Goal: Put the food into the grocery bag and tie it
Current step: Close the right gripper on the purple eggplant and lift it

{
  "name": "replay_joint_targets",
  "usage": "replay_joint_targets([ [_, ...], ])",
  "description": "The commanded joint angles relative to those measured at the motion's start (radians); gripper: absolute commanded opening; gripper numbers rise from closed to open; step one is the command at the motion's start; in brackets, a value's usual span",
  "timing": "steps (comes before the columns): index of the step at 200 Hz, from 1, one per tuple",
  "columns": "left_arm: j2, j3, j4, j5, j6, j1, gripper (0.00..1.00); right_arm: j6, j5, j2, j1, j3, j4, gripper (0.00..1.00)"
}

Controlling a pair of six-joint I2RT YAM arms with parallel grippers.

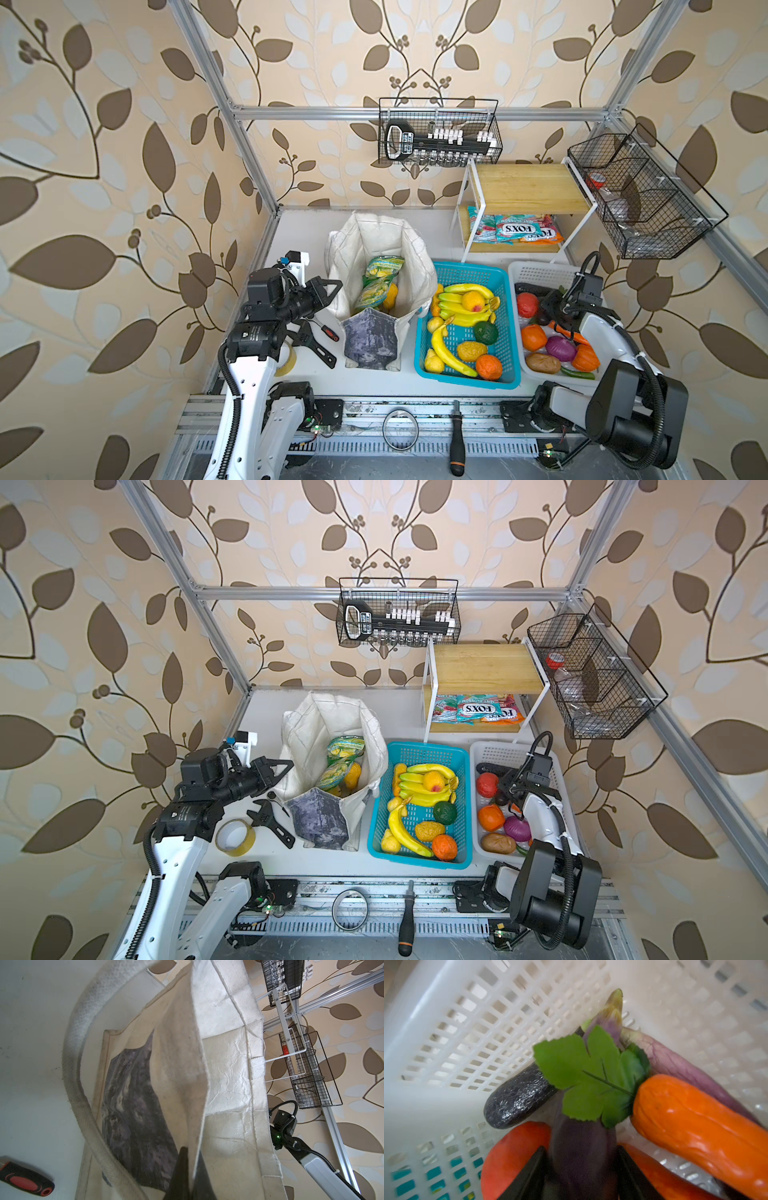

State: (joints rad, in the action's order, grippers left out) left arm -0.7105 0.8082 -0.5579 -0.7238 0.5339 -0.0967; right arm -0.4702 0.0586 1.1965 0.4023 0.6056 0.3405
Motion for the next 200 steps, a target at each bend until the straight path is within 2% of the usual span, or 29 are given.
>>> replay_joint_targets([
  [1,0.016,0.044,-0.014,0.005,-0.037,0.012,0.0,0.002,0.042,0.006,0.0,-0.025,-0.012,0.34],
  [34,0.011,0.042,-0.015,0.007,-0.037,0.012,0.0,0.005,0.07,-0.006,0.0,-0.019,-0.002,0.36],
  [99,0.005,0.045,-0.004,0.007,-0.025,0.011,0.0,0.014,0.125,-0.208,-0.002,0.009,0.056,0.36],
  [128,0.009,0.024,0.051,-0.008,0.03,0.012,0.0,0.037,0.146,-0.224,-0.003,0.022,0.075,0.36],
  [156,0.027,0.02,0.035,0.007,0.016,0.011,0.0,0.041,0.196,-0.255,-0.003,0.03,0.101,0.33],
  [181,0.036,0.009,0.031,0.009,0.013,0.012,0.0,0.047,0.203,-0.305,-0.003,0.019,0.102,0.32],
  [200,0.038,0.009,0.03,0.007,0.01,0.012,0.0,0.04,0.25,-0.325,-0.003,0.024,0.123,0.33],
])
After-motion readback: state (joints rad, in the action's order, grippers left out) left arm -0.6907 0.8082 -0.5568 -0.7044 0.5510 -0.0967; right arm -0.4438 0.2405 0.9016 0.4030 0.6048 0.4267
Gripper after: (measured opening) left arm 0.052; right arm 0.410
